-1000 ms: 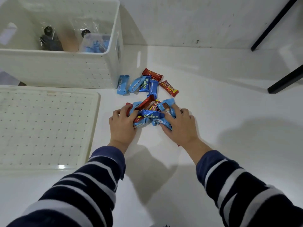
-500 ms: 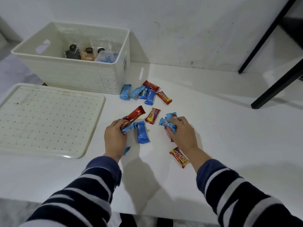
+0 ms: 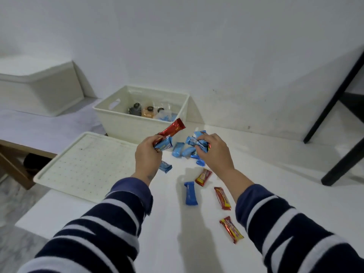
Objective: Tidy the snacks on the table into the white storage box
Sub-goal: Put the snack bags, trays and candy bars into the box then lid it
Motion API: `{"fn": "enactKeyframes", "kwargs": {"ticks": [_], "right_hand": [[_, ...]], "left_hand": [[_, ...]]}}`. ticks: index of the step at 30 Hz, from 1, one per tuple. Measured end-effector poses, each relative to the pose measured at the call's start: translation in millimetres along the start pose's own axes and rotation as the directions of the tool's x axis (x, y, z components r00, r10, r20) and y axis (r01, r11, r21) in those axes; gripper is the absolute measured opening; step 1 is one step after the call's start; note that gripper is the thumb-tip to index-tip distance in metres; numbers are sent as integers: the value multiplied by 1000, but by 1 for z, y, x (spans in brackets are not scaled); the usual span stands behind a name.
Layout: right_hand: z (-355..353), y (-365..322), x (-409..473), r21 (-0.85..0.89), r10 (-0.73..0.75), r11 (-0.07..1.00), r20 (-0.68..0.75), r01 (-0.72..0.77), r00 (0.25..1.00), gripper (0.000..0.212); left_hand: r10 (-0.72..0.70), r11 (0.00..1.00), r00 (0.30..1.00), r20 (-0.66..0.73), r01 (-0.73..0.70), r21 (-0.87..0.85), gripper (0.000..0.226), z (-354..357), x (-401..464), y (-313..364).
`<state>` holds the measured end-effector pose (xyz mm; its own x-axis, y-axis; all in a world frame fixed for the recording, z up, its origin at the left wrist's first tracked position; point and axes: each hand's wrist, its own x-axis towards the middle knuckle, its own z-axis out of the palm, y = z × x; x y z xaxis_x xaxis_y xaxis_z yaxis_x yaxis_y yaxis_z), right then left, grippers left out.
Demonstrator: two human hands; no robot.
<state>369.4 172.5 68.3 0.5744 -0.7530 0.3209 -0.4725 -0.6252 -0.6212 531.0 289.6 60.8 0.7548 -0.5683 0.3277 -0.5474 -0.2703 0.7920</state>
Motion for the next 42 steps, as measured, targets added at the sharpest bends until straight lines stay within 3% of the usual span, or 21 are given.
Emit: {"fn": "enactKeyframes", "kwargs": {"ticks": [7,14,21,24,27,30,33,36,39,42], "right_hand": [[31,-77,92,26,-98,995,-80,101,992,29],[96,-129,204,27,-44,999,-86,46,995,28],[186,-134,277,-36,113,993,56,-111,992,28],[223,-124,289,-58,204,979,200,-197,958,30],[248,-115,295,-111,297,955,391,-276,871,44],[263,-109,297,-100,357,926,542,-363,761,67],[265,-108,304,-68,385,894,623,-443,681,70],[254,-114,308,-32,395,881,597,-472,698,58],[232,-131,303,28,388,871,573,-491,722,53],[201,-146,294,205,393,794,544,-572,741,54]], "left_hand": [[131,991,990,-55,-129,30,46,-46,113,7],[125,991,992,-37,-126,-44,50,-67,255,-19],[83,987,982,171,-104,123,43,-55,350,-94],[-25,988,934,356,-32,153,32,-41,370,-136],[-142,950,851,505,-27,312,17,-24,384,-170],[-254,937,712,654,13,350,33,-15,386,-189],[-328,900,585,742,-44,433,63,-17,384,-188],[-314,876,589,744,-122,467,75,-20,386,-177],[-248,874,611,752,-194,446,68,-23,383,-158],[-195,879,639,744,-223,422,59,-25,374,-133]]}}
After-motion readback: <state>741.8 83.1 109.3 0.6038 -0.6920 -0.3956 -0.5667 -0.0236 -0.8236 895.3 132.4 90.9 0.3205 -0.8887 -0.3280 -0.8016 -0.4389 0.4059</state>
